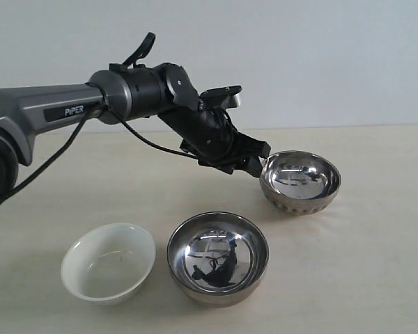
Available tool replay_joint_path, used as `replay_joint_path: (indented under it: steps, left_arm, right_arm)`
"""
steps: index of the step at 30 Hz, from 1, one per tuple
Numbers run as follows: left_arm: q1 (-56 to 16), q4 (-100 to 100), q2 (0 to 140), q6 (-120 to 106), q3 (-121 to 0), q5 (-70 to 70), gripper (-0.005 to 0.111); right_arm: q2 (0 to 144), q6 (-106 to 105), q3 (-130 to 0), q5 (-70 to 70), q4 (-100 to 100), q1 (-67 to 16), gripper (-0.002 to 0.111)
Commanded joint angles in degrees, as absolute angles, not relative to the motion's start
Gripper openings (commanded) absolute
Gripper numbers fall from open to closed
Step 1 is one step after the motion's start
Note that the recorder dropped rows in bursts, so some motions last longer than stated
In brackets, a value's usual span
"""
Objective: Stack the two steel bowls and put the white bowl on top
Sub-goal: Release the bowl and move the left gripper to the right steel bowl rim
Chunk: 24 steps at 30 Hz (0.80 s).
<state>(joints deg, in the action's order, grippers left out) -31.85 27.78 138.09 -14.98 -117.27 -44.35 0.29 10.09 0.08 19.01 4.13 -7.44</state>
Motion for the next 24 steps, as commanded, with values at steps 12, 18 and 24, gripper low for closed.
replay_joint_path:
  steps: [12,18,24]
  left_arm:
    - [-36.55,20.05,144.46,-5.31,-126.98,-44.31,0.056]
    - [-36.67,19.14,145.99,-3.35,-126.98,-42.7,0.056]
    - [-36.67,19.5,146.47,-3.35,-126.98,-41.05,0.055]
  right_arm:
    - [0.0,10.02,0.0,18.63,4.56,-7.61,0.0]
    - [0.0,10.02,0.0,18.63,4.56,-7.61,0.0]
    - [0.0,10.02,0.0,18.63,4.56,-7.61,0.0]
